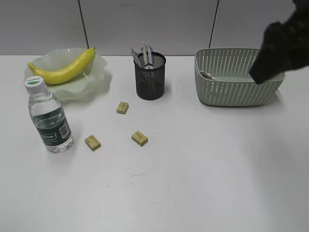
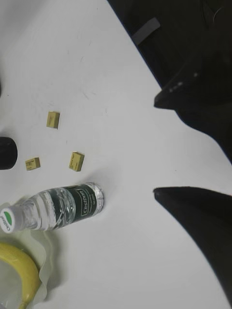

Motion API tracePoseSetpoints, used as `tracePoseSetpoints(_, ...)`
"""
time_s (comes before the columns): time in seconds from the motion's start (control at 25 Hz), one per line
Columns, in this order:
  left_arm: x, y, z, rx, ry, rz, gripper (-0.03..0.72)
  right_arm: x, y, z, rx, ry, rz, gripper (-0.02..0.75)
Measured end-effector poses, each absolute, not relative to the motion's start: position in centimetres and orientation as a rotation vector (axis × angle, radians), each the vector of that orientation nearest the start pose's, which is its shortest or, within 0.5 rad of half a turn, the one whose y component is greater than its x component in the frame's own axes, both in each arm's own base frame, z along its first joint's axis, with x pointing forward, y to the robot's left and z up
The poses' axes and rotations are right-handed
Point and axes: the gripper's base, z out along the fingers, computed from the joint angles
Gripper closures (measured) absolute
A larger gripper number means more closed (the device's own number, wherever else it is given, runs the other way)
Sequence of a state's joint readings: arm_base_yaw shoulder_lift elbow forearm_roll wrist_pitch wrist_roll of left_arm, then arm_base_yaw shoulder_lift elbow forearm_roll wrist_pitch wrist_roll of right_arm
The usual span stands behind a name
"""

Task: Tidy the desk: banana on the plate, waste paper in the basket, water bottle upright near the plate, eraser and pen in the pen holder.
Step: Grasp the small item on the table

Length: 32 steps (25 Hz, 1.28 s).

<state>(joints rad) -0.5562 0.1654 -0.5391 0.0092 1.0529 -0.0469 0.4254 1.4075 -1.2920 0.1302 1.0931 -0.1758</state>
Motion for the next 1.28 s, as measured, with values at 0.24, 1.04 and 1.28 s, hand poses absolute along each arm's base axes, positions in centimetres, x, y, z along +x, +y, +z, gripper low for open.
tracePoseSetpoints(0.24,2.5,-1.5,29.8,0.547,2.101,-0.349,0.304,18.1,9.0,32.1,-0.685,2.591,0.225,0.205)
tracePoseSetpoints(1.04,14.5,-9.6,29.8,0.583,2.405,-0.356,0.304,-0.6,-0.2,28.2,-0.537,1.944,0.213,0.205)
tracePoseSetpoints(1.28,19.1,-13.4,29.5,0.512,2.518,-0.48,0.304,-0.4,-0.2,28.1,-0.538,1.951,0.198,0.205)
